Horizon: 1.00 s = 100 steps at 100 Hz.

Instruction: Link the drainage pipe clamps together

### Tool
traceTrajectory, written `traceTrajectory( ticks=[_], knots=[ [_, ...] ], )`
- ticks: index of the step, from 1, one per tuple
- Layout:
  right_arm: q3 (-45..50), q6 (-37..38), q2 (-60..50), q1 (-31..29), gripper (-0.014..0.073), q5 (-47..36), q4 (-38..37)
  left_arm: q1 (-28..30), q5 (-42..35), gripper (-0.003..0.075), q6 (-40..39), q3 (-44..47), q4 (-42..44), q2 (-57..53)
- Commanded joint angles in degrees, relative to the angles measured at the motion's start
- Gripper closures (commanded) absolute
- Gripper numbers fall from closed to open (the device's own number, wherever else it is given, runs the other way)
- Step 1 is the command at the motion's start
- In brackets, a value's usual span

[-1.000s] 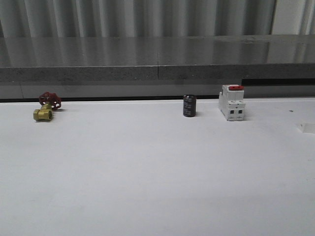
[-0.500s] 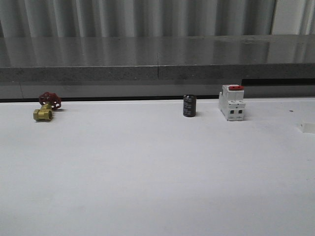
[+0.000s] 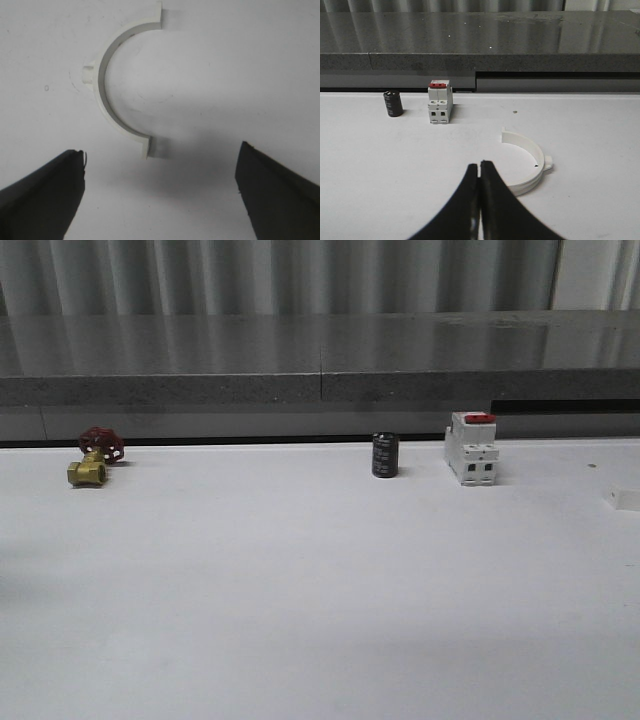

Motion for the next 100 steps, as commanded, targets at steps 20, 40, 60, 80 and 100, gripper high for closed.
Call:
traceTrajectory(
  ticks=[20,40,60,80,100],
  knots=[
    [-1.12,-0.43,-0.91,-0.47,0.0661,-4.85,0.2,6.62,-2.62,0.0122,7.28,-7.3,-1.6,9.26],
    [-1.12,-0.43,-0.91,-0.47,0.0661,-4.85,0.2,9.48,-3.57,0.0122,9.69,-10.69,-1.6,16.03],
    [-1.12,-0.43,-0.91,-0.47,0.0661,-4.85,0.2,10.42,-4.47,0.0122,11.41,-14.32,-1.73,20.94],
    [-1.12,-0.43,-0.91,-0.47,0.0661,-4.85,0.2,10.42,-4.64,0.0122,11.42,-17.23,-1.88,24.02],
    [-1.12,-0.43,-0.91,-0.47,0.0661,-4.85,0.2,10.42,-5.01,0.0122,11.42,-17.85,-2.02,25.8]
  ],
)
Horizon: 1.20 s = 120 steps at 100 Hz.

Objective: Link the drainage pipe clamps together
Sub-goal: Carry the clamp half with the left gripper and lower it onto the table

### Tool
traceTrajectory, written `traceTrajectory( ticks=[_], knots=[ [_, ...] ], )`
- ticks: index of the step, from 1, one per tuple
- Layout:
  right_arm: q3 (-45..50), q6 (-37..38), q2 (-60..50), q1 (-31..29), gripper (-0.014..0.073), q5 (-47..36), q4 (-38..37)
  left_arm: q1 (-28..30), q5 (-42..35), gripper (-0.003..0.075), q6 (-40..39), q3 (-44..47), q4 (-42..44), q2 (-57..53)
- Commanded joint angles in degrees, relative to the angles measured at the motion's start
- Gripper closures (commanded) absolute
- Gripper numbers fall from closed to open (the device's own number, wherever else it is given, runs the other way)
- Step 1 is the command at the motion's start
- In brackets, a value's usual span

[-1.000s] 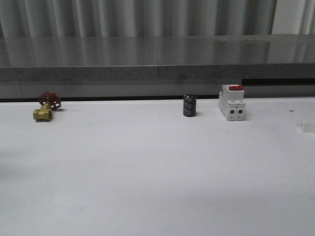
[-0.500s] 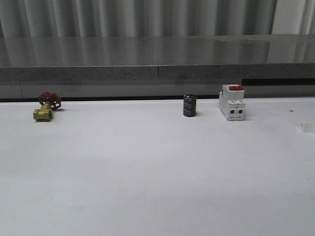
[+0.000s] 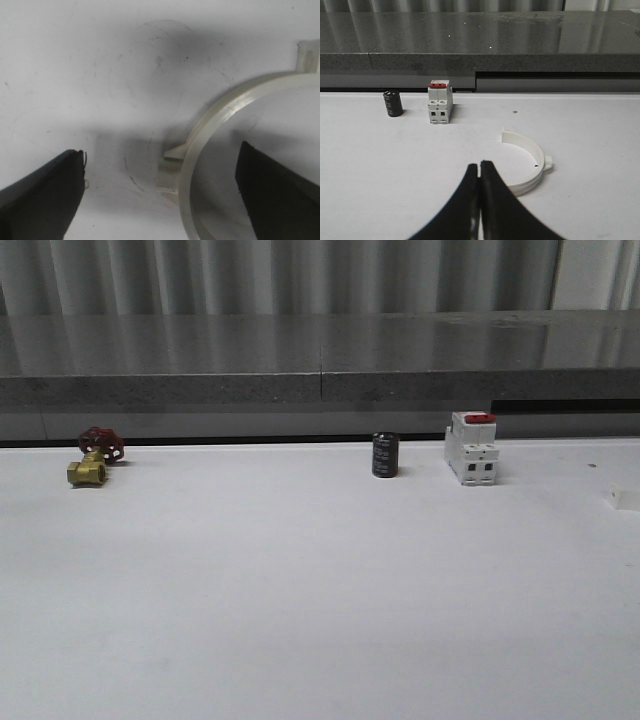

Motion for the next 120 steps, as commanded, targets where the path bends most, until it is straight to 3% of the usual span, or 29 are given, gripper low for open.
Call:
traceTrajectory(
  ticks=[1,44,56,96,120],
  knots=[
    [-1.12,-0.43,-0.91,-0.47,0.0661,-4.85,0.2,0.21,-1.72,0.0122,0.1,-1.64,-0.5,-2.52],
    [-1.12,-0.43,-0.91,-0.47,0.0661,-4.8,0.2,0.21,-2.4,0.013,0.18,-1.64,-2.03,-1.82],
    [-1.12,-0.43,-0.91,-0.47,0.0661,-4.8,0.2,0.21,-2.33,0.0218,0.18,-1.64,-3.52,-1.82],
    [-1.12,-0.43,-0.91,-0.47,0.0661,-4.8,0.2,0.32,-1.3,0.0627,0.18,-1.64,-3.62,-1.82],
    [-1.12,-0.43,-0.91,-0.47,0.0661,-4.8,0.2,0.06,0.25,0.0722,0.18,-1.64,-4.18,-2.47]
  ],
)
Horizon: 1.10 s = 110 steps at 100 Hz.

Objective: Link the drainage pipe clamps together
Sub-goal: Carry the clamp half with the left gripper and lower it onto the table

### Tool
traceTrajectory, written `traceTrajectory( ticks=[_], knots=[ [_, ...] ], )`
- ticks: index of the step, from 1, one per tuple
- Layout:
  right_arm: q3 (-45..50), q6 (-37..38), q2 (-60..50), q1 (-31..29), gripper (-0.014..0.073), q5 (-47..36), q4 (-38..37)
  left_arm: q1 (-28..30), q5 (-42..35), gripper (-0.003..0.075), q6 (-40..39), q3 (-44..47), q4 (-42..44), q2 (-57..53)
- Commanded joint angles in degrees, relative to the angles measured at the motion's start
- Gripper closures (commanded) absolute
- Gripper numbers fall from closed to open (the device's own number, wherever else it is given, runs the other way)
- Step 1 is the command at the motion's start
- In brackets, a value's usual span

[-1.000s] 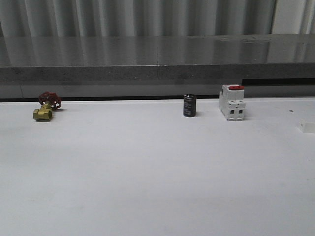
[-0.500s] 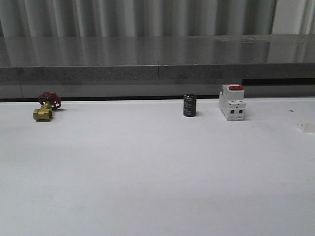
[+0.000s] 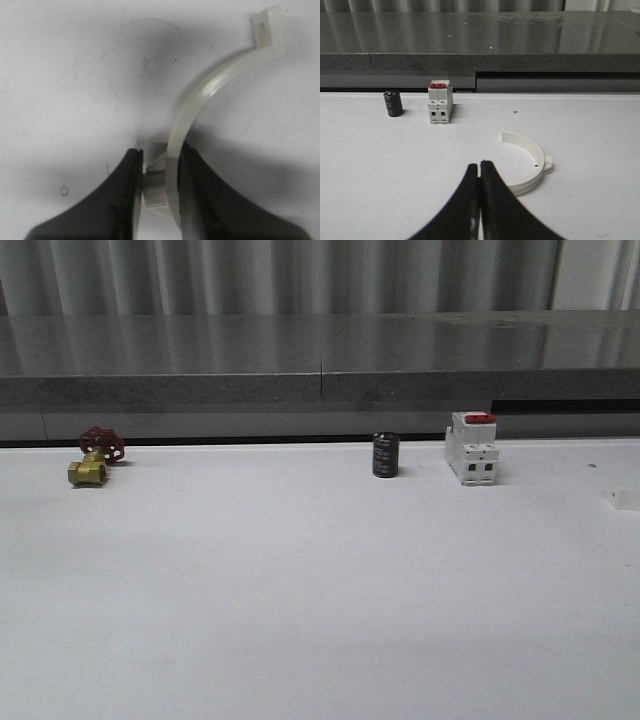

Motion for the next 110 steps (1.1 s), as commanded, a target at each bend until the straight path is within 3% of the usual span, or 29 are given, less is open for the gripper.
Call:
traceTrajectory(
  ticks=[1,33,63,85,110],
  knots=[
    [-1.12,-0.43,-0.91,-0.47,0.0661,-4.8,0.2,-0.04,0.46,0.0722,-0.13,-1.5,-1.19,-3.76],
    [-1.12,-0.43,-0.91,-0.47,0.0661,-4.8,0.2,-6.57,5.69,0.0722,-3.83,-1.5,-2.28,-11.75],
    [-1.12,-0.43,-0.91,-0.47,0.0661,-4.8,0.2,-21.59,7.78,0.0722,-11.07,-1.5,-2.15,-14.6],
    [-1.12,-0.43,-0.91,-0.47,0.0661,-4.8,0.2,-33.09,3.02,0.0722,-14.53,-1.5,-2.15,-13.38],
    [-1.12,-0.43,-0.91,-0.47,0.0661,-4.8,0.2,-40.65,1.14,0.0722,-15.85,-3.35,-2.03,-8.04]
  ],
)
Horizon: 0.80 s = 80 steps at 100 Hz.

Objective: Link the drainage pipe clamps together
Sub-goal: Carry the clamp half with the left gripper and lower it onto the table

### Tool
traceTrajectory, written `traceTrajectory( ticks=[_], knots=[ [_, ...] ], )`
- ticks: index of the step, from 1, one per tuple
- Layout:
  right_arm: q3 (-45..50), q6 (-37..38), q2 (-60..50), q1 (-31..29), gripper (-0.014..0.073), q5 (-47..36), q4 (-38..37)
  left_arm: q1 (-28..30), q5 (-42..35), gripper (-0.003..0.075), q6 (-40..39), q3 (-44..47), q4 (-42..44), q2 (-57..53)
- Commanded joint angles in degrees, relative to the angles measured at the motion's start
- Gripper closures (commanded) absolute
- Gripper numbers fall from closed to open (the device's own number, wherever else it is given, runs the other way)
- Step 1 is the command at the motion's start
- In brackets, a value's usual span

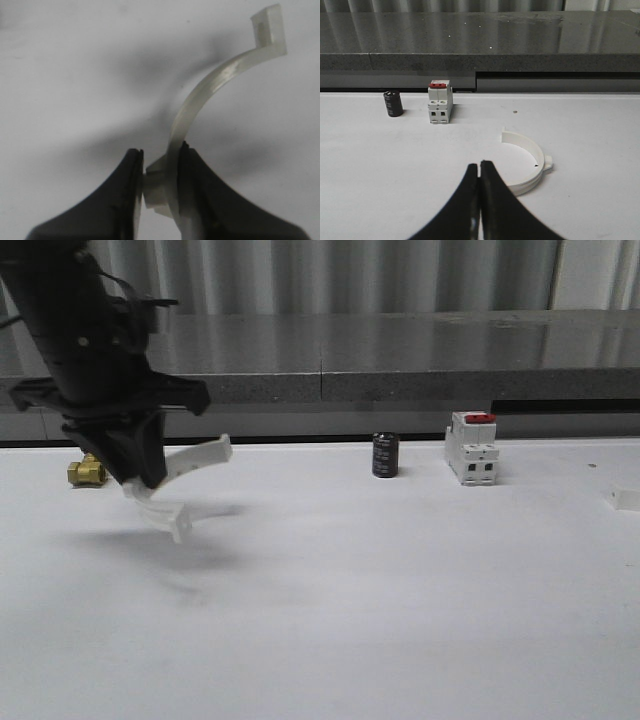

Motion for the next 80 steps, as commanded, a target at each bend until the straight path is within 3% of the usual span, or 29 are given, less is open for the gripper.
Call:
traceTrajectory(
  ticks=[1,29,62,71,80],
  knots=[
    [-1.12,-0.43,-0.91,-0.47,0.0661,-4.8,0.2,-2.12,-2.14,0.0722,-0.97,-3.05,-0.47,-0.66],
    [-1.12,-0.43,-0.91,-0.47,0.0661,-4.8,0.2,-3.71,-0.66,0.072,-2.46,-10.51,-0.1,6.01],
    [-1.12,-0.43,-0.91,-0.47,0.0661,-4.8,0.2,-3.71,1.18,0.0718,-3.86,-11.17,2.1,8.22],
    [-1.12,-0.43,-0.91,-0.47,0.0661,-4.8,0.2,-3.71,1.27,0.0668,-3.86,-11.17,2.1,8.22],
    [-1.12,-0.43,-0.91,-0.47,0.0661,-4.8,0.2,-3.71,1.7,0.0539,-3.86,-11.17,2.1,8.22]
  ],
)
